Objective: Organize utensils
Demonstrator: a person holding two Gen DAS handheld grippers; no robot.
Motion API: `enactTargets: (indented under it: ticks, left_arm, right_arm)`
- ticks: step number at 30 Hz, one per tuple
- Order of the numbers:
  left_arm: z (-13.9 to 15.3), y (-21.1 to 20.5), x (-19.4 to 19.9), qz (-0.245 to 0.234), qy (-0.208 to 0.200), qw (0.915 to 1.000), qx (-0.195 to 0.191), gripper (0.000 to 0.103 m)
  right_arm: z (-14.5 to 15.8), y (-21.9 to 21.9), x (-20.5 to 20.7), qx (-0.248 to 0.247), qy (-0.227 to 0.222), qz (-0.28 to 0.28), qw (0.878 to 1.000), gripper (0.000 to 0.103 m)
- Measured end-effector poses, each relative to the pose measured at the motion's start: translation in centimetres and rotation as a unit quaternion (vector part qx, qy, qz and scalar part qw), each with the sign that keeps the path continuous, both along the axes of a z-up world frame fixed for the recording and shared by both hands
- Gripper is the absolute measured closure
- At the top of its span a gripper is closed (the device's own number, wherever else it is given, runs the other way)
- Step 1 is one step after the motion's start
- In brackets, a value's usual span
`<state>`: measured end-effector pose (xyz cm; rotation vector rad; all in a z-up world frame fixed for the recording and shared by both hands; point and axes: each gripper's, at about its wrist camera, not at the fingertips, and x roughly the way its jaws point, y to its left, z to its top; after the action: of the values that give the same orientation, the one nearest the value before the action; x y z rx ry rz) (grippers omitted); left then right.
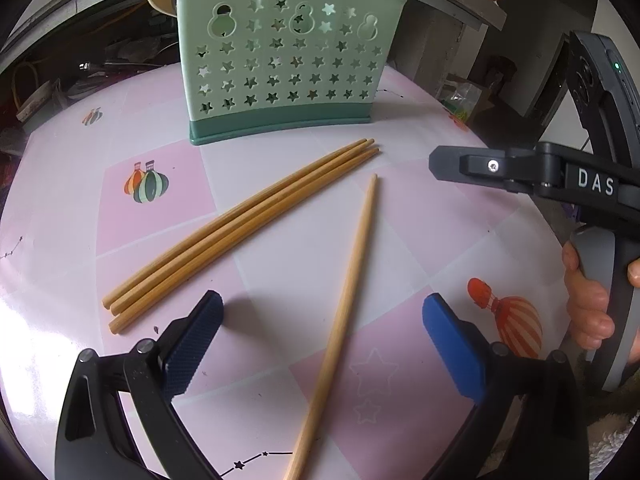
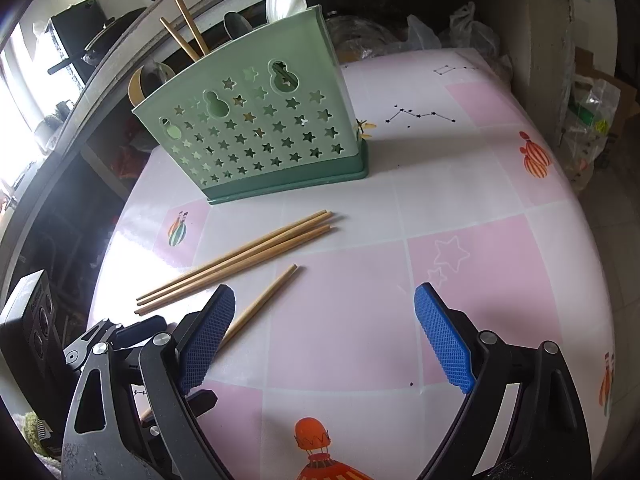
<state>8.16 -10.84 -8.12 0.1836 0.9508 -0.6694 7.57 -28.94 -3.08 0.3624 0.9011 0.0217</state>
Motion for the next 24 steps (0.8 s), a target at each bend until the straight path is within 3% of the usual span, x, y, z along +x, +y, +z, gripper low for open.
enactTargets:
  ticks: [11,12,17,24]
  left_arm:
    - [-0.3,-1.0,-0.2,-0.017,-0.011,0.9985,0.051,0.007]
    - [-0.3,-1.1,-0.2,-0.018,-0.015,0.9979,0.06,0.01]
    - [0.8,-1.9,-0.4,-0.038,-0.032,0.9968,0.063,0.045]
    - [1.4,-4.6,0.5,-0.107,-0.03,0.9917,0.064,0.061]
  right_arm:
    - [0.2,-0.1,-0.4,0.002,-0.007,-0.001,1.0,0.016]
    - [0.3,-0.2,-0.4,0.002,-0.009,-0.002,1.0,0.016]
    - [0.6,-0.9,-0.8,0.003,-0.017,-0.011,1.0,0.016]
    - [0.7,-2.0,-1.2,0.007,-0.021,-0.025,0.999,0.016]
